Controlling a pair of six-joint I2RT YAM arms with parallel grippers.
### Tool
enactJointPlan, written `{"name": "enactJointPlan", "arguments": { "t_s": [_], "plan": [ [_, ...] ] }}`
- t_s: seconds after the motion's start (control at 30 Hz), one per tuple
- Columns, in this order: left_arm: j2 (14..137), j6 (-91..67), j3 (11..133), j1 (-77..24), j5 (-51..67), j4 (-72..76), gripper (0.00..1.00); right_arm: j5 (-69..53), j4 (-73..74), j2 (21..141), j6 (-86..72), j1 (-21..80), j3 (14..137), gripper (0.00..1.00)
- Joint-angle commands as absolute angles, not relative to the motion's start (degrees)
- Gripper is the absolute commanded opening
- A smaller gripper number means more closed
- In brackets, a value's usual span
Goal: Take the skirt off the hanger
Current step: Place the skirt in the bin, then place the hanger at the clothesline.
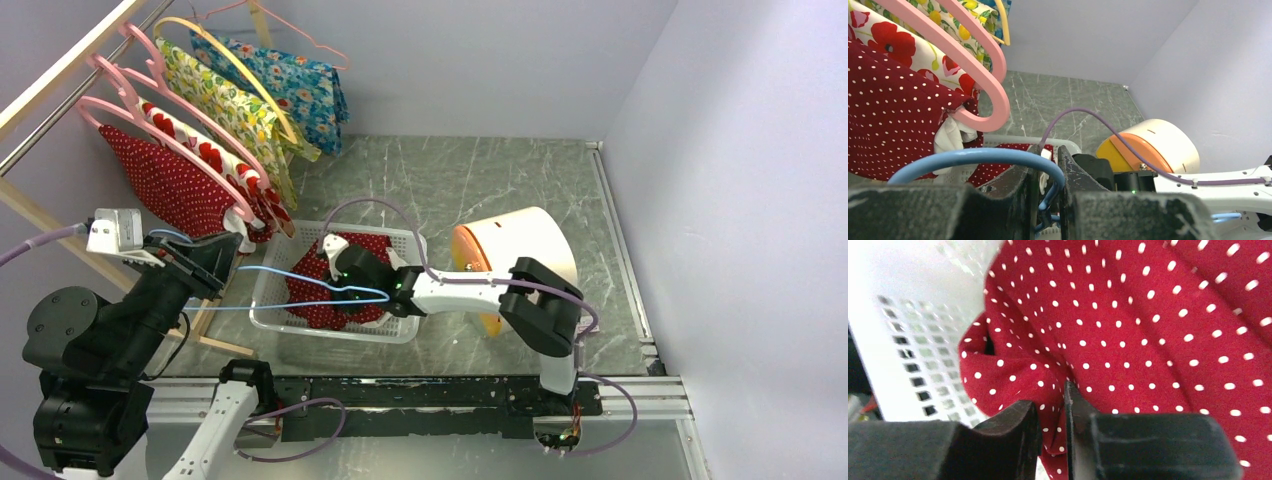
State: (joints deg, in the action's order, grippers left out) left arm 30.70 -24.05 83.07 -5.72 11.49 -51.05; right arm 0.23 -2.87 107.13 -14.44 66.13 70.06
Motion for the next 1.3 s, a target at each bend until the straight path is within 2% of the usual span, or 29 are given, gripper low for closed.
{"name": "enactJointPlan", "arguments": {
  "t_s": [0.0,0.1,0.23,0.3,0.33,0.43,0.57,0.87,0.97,1.1,1.27],
  "plan": [
    [30.9,-23.5,83.6,-5.3,10.4,-52.0,0.07,1.7,6.2,107.1,-12.5,66.5,74.8,0.27],
    [31.0,-23.0,84.1,-5.3,9.4,-52.3,0.07,6.7,11.9,103.7,-9.3,66.5,77.5,0.42],
    [30.4,-23.2,83.4,-5.3,9.4,-51.3,0.07,10.7,12.7,96.9,-6.4,66.5,74.1,0.81],
    [30.4,-23.1,82.8,-5.3,9.3,-51.3,0.07,11.4,10.0,92.7,-5.8,66.4,69.3,0.92],
    [30.4,-23.0,82.6,-5.3,9.1,-51.2,0.07,12.1,8.6,90.6,-5.8,66.3,66.8,0.95],
    [30.8,-22.4,82.4,-5.3,8.4,-51.2,0.07,12.4,8.4,84.9,-7.2,65.7,61.8,0.96],
    [30.7,-21.9,81.7,-5.3,7.9,-51.0,0.07,13.0,13.4,80.8,-7.6,65.3,61.6,0.96],
    [30.1,-21.6,80.1,-5.3,5.9,-50.4,0.07,28.5,31.6,70.1,-2.9,65.1,69.3,1.00],
    [29.8,-21.6,79.3,-5.3,5.8,-49.9,0.07,30.0,36.9,66.2,-2.9,65.2,74.6,1.00],
    [29.3,-21.6,78.2,-5.3,5.8,-49.5,0.07,23.8,37.9,61.4,-4.6,65.1,80.5,1.00],
    [29.5,-21.6,77.7,-5.3,5.6,-49.7,0.07,1.8,29.6,55.8,-8.2,65.2,79.5,1.00]
  ]
}}
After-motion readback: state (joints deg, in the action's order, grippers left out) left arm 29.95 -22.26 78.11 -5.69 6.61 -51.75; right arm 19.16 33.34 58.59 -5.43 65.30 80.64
